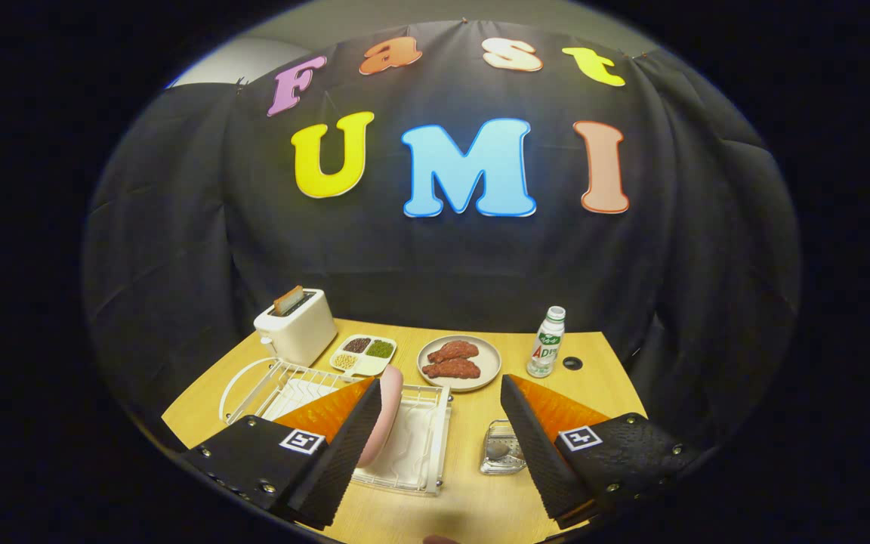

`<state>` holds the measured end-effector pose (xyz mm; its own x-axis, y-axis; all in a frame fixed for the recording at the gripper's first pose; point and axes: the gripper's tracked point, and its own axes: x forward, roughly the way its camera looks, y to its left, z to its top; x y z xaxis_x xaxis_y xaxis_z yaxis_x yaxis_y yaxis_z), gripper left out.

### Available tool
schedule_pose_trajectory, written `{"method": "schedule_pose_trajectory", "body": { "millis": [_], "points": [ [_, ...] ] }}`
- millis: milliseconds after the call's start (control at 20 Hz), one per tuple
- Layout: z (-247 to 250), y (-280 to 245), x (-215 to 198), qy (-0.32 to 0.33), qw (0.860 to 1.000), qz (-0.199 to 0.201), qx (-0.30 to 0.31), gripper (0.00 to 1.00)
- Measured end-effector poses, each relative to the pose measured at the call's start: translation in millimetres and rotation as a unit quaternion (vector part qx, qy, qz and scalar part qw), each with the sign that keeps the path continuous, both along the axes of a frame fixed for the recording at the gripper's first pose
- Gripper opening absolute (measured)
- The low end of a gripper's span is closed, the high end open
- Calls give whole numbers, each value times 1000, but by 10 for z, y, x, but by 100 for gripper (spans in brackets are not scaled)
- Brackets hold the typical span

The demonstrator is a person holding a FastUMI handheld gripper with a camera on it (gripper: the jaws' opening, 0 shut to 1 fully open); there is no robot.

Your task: Take the plate from the dish rack, then take the spoon from the basket and place it into the plate.

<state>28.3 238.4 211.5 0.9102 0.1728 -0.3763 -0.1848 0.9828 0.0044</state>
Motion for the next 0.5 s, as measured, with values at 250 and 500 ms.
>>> {"method": "schedule_pose_trajectory", "body": {
  "millis": [250,500],
  "points": [
    [-314,366,146,74,997,0,-27,97],
    [-638,538,355,140,986,-52,-77,97]
  ]
}}
